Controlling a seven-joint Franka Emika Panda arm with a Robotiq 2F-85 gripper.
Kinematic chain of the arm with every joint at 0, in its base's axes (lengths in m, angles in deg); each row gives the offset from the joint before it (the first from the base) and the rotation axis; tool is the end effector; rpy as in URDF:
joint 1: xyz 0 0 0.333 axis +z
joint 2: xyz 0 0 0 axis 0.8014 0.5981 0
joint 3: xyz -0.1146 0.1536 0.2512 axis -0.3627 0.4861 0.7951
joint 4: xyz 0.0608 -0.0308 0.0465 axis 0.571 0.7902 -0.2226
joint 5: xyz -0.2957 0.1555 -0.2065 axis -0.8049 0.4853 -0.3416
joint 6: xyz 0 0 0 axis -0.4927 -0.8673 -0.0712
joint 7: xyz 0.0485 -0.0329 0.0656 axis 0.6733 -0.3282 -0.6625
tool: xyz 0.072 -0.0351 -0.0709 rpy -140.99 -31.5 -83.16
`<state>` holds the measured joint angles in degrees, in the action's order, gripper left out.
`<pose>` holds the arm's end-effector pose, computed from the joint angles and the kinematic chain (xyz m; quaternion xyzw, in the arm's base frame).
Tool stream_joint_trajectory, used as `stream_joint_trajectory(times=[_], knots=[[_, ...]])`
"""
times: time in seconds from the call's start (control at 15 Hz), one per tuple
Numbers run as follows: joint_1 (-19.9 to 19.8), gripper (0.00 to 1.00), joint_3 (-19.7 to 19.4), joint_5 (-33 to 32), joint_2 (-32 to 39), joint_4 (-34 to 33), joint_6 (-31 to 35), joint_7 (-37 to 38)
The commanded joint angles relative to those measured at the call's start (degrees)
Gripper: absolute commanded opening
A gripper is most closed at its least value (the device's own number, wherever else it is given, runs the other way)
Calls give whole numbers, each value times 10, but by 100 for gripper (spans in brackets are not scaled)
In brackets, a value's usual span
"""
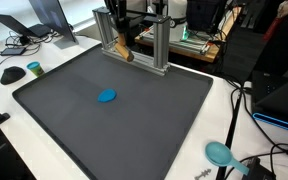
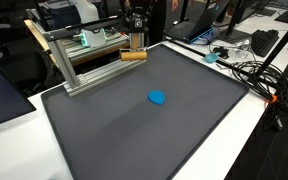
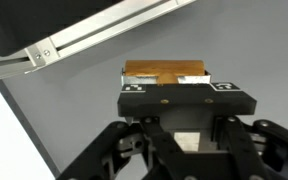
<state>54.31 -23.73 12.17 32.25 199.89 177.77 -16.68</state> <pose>0.5098 -0.0164 0.4247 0.9802 -0.1908 -0.0216 0.0488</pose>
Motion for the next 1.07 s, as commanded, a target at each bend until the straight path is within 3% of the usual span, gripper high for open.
stream_joint_trajectory(times=[0.0,0.07,0.13,0.2,0.47,0.53,1.0], knots=[[-14,22,-3,13,-108,88,7,-134],[-15,22,-3,12,-129,106,6,-163],[-20,22,6,3,-62,51,-1,-109],[-22,47,6,4,-77,64,-1,-117],[-22,47,8,3,-66,63,0,-114],[-22,22,8,3,-63,62,1,-114],[-14,22,29,1,-116,102,-3,-109]])
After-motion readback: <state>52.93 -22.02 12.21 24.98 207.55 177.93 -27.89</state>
